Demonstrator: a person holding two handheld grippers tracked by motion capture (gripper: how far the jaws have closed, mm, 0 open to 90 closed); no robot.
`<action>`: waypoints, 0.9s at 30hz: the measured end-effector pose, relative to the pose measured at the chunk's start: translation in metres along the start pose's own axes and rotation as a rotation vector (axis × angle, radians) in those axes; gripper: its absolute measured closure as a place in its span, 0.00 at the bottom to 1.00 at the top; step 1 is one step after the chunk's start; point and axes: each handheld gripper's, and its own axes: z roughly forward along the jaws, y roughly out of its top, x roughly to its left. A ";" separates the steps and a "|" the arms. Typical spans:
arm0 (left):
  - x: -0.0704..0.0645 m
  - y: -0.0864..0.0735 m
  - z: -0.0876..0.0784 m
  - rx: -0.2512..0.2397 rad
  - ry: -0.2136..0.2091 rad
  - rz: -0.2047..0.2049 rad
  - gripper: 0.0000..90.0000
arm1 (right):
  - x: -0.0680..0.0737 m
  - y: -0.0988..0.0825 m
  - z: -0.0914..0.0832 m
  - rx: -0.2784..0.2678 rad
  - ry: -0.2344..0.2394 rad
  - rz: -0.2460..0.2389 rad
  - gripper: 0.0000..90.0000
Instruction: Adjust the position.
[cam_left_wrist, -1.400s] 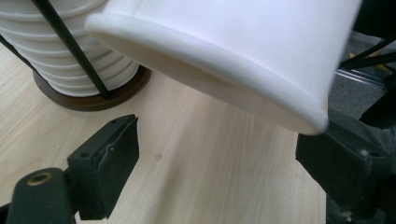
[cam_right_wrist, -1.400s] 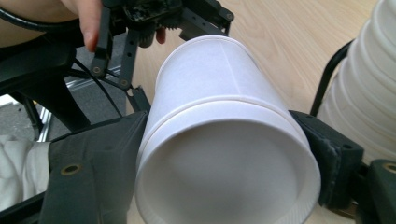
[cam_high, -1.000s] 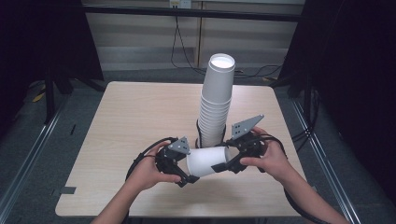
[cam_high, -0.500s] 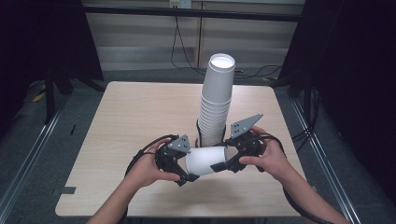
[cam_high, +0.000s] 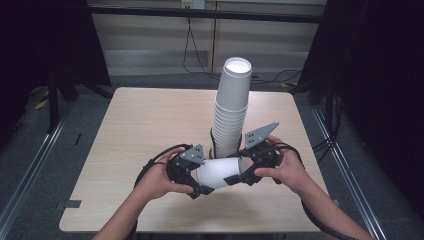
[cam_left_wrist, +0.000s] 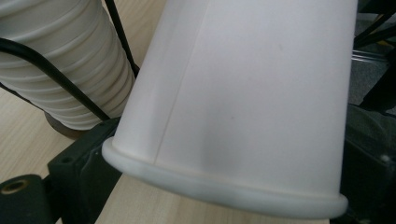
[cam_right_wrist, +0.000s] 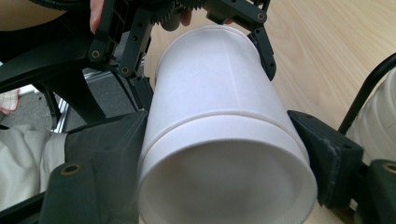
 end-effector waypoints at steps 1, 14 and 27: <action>0.000 0.000 0.000 -0.001 -0.004 0.000 0.07 | 0.000 0.000 0.000 0.004 0.002 0.003 0.26; -0.004 0.003 -0.006 0.027 0.020 0.020 0.13 | 0.000 -0.001 0.002 -0.002 0.015 -0.003 0.26; -0.004 0.004 -0.007 0.029 0.025 0.010 0.14 | -0.001 -0.003 0.001 -0.021 0.018 0.016 0.26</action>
